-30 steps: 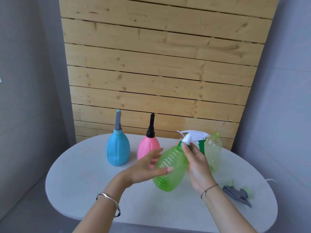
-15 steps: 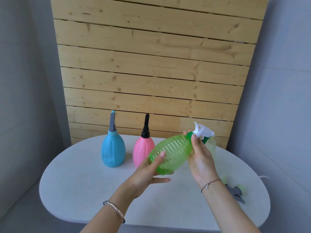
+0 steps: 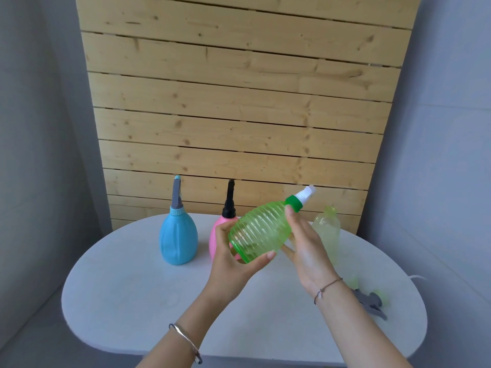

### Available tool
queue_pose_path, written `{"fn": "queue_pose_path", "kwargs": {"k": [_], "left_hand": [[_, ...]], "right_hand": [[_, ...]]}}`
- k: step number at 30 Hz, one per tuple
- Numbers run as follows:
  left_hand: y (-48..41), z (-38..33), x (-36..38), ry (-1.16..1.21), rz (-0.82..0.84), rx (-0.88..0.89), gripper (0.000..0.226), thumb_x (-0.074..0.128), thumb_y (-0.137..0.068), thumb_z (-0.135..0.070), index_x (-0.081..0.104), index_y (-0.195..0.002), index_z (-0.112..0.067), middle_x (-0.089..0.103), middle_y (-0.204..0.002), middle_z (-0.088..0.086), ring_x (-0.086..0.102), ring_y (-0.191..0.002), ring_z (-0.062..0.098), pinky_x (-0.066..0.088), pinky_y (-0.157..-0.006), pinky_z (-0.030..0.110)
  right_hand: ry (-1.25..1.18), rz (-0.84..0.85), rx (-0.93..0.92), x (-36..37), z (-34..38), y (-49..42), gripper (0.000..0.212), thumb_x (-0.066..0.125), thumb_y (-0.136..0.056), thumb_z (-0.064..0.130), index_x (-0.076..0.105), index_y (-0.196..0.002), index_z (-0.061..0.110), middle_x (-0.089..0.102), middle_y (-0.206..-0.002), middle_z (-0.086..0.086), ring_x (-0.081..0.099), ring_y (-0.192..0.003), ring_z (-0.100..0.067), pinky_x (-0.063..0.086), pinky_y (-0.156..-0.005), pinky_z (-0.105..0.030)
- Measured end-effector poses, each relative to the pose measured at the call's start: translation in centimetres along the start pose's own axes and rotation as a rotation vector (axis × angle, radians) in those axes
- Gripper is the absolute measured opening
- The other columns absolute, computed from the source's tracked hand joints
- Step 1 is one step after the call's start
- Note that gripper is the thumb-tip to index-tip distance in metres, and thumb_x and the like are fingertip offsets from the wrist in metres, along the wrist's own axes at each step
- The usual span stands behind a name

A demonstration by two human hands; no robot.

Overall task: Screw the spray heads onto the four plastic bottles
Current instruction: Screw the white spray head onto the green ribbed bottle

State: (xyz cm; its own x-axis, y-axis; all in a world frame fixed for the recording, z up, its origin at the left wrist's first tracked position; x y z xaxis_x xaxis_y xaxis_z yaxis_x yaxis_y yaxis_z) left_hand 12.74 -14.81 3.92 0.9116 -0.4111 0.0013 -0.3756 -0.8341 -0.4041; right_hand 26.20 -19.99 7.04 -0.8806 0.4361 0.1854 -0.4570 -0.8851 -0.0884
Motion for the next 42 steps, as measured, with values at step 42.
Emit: {"fn": "queue_pose_path", "kwargs": {"k": [42], "left_hand": [[-1.4, 6.0, -0.8, -0.720, 0.479, -0.146, 0.040, 0.056, -0.090, -0.043, 0.052, -0.127, -0.028, 0.055, -0.128, -0.011, 0.044, -0.105, -0.002, 0.031, -0.090, 0.012]], "right_hand": [[0.489, -0.061, -0.139, -4.3, -9.3, -7.5, 0.071, 0.086, -0.063, 0.015, 0.040, -0.115, 0.027, 0.056, -0.105, 0.014, 0.057, -0.096, -0.002, 0.044, -0.072, -0.005]]}}
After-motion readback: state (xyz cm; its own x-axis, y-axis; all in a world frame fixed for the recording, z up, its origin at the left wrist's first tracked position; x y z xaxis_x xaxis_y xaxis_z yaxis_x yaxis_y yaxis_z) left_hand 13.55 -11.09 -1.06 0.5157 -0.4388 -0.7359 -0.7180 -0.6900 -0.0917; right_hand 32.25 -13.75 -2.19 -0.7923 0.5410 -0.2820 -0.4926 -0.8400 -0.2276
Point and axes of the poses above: each hand's wrist, its own y-axis away from the middle knuckle, its own x-axis out of the palm, z = x × y, the point moved 4 cm from there along -y, towards the middle knuckle
